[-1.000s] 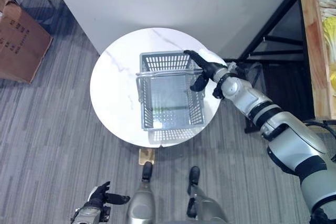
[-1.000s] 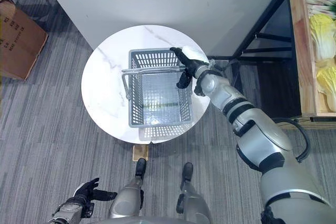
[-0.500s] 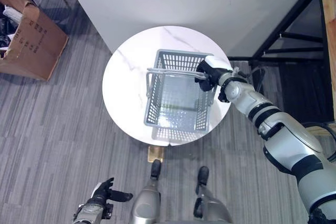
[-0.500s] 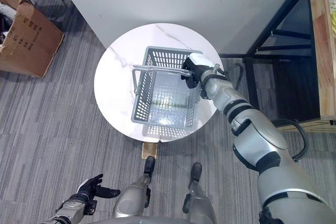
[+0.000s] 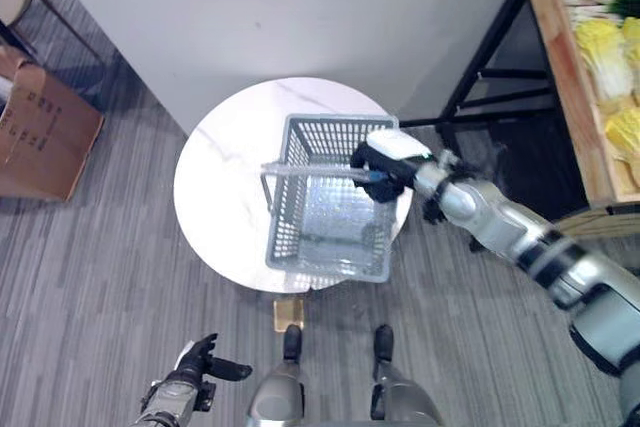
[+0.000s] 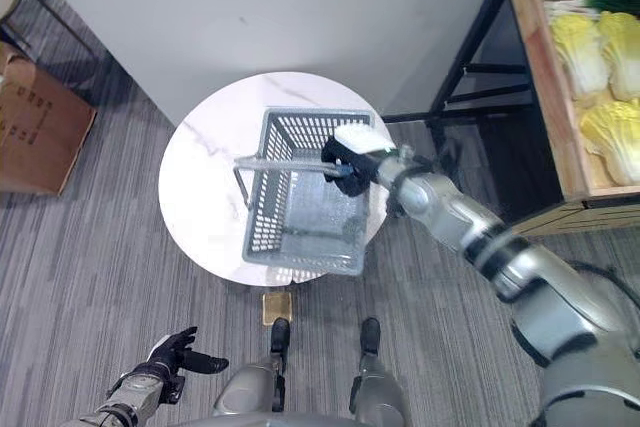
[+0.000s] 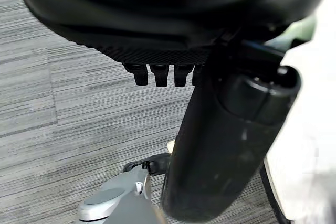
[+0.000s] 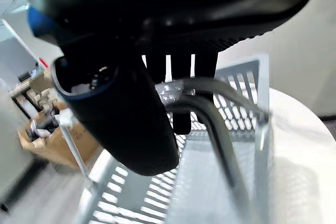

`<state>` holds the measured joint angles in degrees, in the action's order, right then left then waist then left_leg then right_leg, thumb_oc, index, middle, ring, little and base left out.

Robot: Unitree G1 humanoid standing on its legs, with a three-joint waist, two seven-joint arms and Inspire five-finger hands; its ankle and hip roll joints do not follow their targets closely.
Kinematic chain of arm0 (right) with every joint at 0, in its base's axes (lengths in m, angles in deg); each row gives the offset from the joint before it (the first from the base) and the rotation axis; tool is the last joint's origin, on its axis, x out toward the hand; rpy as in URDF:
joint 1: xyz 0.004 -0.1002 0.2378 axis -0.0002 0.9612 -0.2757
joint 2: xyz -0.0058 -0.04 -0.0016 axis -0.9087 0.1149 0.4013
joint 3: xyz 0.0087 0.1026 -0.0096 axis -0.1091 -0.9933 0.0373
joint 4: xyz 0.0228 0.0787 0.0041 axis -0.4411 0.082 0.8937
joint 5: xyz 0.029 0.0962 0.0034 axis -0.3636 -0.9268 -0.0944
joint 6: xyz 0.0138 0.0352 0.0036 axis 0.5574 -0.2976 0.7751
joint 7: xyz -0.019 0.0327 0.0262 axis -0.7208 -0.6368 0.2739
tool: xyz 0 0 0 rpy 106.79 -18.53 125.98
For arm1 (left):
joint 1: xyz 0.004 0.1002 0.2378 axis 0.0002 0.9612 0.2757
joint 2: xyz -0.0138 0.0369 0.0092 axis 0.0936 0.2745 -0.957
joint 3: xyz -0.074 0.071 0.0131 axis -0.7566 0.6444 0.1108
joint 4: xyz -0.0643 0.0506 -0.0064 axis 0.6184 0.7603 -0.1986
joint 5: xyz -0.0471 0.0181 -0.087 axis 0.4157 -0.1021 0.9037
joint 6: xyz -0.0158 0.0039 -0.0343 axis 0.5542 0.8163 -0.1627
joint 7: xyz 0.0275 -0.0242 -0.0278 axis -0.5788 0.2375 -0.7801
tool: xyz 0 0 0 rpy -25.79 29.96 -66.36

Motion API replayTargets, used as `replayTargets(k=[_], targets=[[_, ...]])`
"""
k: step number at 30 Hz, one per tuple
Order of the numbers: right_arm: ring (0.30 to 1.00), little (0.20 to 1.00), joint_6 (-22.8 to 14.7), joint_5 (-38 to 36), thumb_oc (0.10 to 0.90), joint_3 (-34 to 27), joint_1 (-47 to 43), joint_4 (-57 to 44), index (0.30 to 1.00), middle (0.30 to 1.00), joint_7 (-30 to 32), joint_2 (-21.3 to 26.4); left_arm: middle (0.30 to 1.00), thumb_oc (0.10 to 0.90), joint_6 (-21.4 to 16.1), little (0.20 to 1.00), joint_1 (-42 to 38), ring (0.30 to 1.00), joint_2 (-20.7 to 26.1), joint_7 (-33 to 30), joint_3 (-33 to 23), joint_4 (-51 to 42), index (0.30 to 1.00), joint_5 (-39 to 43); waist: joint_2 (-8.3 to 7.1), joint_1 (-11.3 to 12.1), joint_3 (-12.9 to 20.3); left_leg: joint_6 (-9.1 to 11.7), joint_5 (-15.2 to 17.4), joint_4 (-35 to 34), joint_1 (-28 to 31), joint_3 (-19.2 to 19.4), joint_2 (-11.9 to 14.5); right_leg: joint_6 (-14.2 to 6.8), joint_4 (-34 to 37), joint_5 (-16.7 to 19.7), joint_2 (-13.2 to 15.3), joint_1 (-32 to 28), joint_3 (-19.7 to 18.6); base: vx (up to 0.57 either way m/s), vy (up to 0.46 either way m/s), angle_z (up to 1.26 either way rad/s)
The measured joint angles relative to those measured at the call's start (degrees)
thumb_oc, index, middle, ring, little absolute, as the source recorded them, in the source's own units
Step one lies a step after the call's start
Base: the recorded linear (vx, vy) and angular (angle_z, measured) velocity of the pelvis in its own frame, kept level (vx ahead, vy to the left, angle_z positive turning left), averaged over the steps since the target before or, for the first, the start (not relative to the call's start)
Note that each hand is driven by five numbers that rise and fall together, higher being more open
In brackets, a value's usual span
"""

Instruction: Get the vegetables into the basket

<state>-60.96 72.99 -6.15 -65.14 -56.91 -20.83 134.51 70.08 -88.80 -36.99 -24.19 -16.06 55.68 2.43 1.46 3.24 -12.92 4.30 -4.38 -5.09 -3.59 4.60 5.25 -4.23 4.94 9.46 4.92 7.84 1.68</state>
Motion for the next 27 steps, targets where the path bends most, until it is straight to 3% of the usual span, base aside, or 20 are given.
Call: replayTargets(k=[2,6,8,12,15,18,27], targets=[[0.3,0.3,0.0,-1.1,0.4,-3.6,5.0,-2.4,0.3,0.3,-0.9,1.4,1.0,0.9,0.5,1.0,0.3,1.0,-0.6,0.1,-0.7,0.2,1.0,-1.1,0.38,-1.2,0.5,0.0,0.1,0.0,0.2,0.7,0.0,0.0,0.0,0.0,0.0,-0.1,-0.5,0.03,-0.007,-0.18],[0.3,0.3,0.2,-2.8,0.4,-4.4,8.5,-2.9,0.3,0.3,-2.4,5.5,1.0,0.9,0.6,1.0,0.9,1.0,-1.5,0.3,-1.0,0.9,1.0,-2.4,0.42,-3.6,0.9,-0.3,0.4,0.0,1.4,2.5,0.4,0.0,0.0,0.3,-0.6,0.0,-2.5,0.05,-0.016,-0.22],[0.3,0.3,0.2,-4.1,0.4,-9.9,14.6,-6.5,0.3,0.3,-3.1,6.1,1.0,0.9,0.6,1.0,1.5,1.0,-2.4,0.3,-2.4,0.9,1.0,-3.3,0.78,-3.5,1.2,-0.6,0.6,0.0,2.2,3.6,0.6,0.1,0.0,0.4,-0.9,-0.3,-3.3,0.03,-0.018,-0.27],[0.3,0.3,0.0,-8.0,0.4,-14.0,20.3,-9.9,0.3,0.3,-3.3,7.2,1.0,0.9,0.9,1.0,2.6,1.0,-3.3,0.5,-2.3,1.3,1.0,-3.5,1.71,-6.2,1.9,-0.9,1.0,0.0,3.5,4.4,0.8,-0.2,0.0,0.0,-1.3,-1.0,-4.4,0.03,-0.017,-0.16],[0.3,0.3,-0.2,-10.6,0.4,-18.6,25.5,-11.2,0.3,0.3,-3.3,6.6,1.0,0.9,0.8,1.0,2.5,1.0,-4.0,0.5,-3.0,1.1,1.0,-4.4,2.59,-6.6,2.5,-0.6,1.2,0.0,3.9,5.5,1.0,-0.2,0.0,-0.1,-1.5,-0.9,-5.0,0.04,-0.018,-0.13],[0.3,0.3,-0.3,-10.9,0.4,-19.2,26.9,-11.7,0.3,0.3,-3.5,6.8,1.0,0.9,1.0,1.0,3.2,1.0,-4.7,0.5,-3.1,2.0,1.0,-4.8,3.64,-7.6,3.1,-1.0,1.9,-0.3,4.4,6.3,1.0,0.0,0.0,-0.1,-1.7,-0.8,-6.1,0.02,-0.012,-0.21],[0.3,0.3,-0.8,-10.9,0.4,-26.6,35.1,-13.4,0.3,0.3,-2.6,6.7,1.0,0.9,1.0,1.0,4.1,1.0,-5.1,0.4,-5.1,2.2,1.0,-5.6,3.73,-8.2,3.4,-0.5,1.9,-0.3,5.0,7.1,1.2,-0.3,0.0,0.1,-2.0,-1.0,-6.8,0.01,0.0,-0.04]])
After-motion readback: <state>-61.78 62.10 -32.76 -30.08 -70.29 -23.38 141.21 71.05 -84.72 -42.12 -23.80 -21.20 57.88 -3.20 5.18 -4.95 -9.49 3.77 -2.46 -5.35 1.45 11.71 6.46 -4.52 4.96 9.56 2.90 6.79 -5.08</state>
